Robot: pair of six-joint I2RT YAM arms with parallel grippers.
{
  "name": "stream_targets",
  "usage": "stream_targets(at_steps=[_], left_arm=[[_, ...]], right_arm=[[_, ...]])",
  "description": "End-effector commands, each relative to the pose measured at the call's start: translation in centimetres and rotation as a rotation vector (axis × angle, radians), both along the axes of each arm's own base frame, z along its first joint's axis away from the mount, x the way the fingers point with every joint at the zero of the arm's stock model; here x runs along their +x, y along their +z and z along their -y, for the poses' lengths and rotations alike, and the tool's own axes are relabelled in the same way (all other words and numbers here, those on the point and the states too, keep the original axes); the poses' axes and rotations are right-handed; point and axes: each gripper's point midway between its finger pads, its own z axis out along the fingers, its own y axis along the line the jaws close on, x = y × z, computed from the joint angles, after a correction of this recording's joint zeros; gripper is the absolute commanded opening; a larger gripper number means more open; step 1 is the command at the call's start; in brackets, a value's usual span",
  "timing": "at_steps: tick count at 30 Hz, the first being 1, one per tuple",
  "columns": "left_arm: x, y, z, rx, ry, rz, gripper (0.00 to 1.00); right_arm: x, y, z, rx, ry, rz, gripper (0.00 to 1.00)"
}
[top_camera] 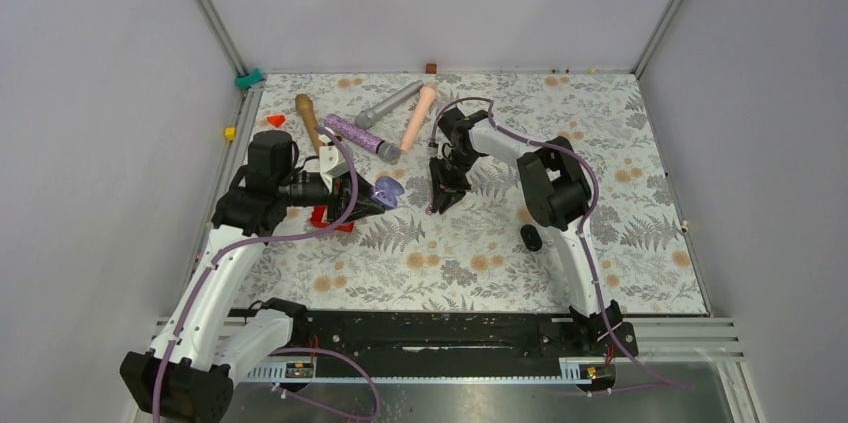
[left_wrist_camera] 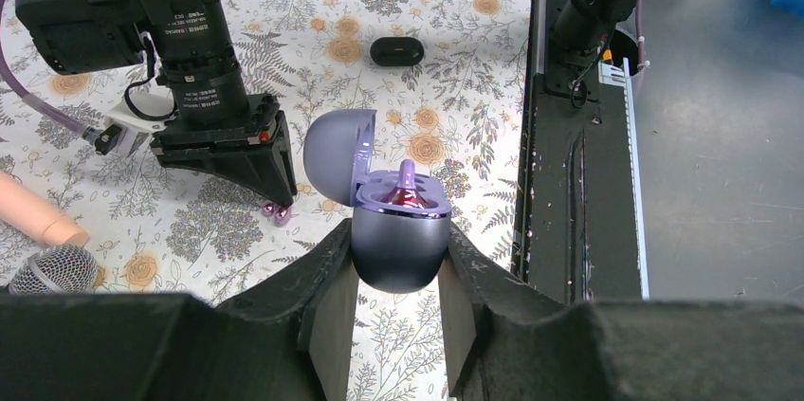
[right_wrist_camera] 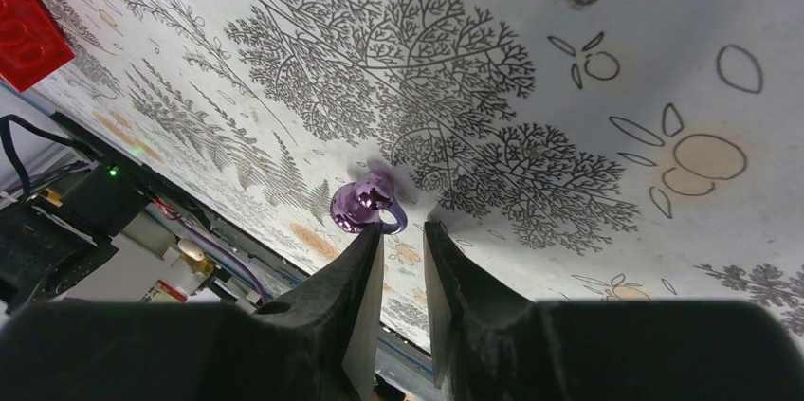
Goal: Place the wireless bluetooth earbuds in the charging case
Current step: Adjust the earbud at the center of the board.
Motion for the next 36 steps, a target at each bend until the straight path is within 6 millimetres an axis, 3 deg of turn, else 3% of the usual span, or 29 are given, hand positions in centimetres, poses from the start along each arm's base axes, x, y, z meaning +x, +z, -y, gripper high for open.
stream_targets(at_steps=[1, 22, 25, 30, 33, 36], left_arm=[[0.0, 0.6, 0.2, -0.029, -0.039, 0.047, 0.19], [0.0, 0.5, 0.3, -0.03, -0.042, 0.044, 0.19], [0.0, 0.5, 0.3, -0.03, -0.042, 0.044, 0.19], [-0.1, 0.7, 0.2, -0.032, -0.041, 0.049, 0.19], [0.0, 0.7, 0.2, -0.031, -0.04, 0.05, 0.19], [0.0, 0.7, 0.2, -0.031, -0.039, 0.049, 0.19]], right_arm=[[0.5, 0.3, -0.8, 0.036, -0.023, -0.005, 0.3], [1.3, 1.3, -3.8, 0.219, -0.118, -0.065, 0.24], [1.8, 1.3, -3.4, 0.187, -0.126, -0.026, 0.25], [2.6, 4.1, -2.1, 0.186, -0.162, 0.104, 0.24], [1.8, 5.0, -1.6, 0.193, -0.196, 0.124, 0.24], [0.3, 3.8, -1.0, 0.176, -0.26, 0.075, 0.24]])
